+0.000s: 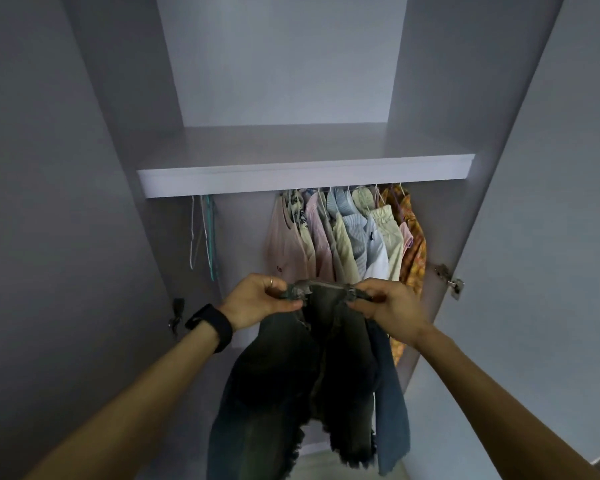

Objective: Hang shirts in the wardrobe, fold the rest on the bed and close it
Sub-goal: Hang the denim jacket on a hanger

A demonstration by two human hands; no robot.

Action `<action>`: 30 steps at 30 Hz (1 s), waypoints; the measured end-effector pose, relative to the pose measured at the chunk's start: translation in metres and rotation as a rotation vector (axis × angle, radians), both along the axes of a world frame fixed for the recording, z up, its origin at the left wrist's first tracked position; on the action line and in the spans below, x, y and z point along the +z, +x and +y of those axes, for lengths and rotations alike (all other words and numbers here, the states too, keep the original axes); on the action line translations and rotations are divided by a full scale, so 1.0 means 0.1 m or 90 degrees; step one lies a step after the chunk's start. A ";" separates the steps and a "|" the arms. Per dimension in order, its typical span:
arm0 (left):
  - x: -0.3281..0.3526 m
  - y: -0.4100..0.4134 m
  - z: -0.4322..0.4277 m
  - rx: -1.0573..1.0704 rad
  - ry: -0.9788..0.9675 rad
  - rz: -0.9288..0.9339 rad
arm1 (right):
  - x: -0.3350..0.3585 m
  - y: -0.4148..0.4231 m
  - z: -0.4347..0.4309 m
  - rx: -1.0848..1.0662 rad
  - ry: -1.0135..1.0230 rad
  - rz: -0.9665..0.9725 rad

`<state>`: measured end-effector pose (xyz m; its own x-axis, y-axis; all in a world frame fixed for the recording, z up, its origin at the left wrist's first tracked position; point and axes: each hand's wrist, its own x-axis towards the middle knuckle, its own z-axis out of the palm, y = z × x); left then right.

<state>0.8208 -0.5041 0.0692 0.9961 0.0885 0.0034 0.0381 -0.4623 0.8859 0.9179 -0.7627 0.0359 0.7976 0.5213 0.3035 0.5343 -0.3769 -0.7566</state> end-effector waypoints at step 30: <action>0.16 -0.52 0.71 0.339 1.095 0.301 | -0.27 0.83 2.22 0.254 -0.119 -0.020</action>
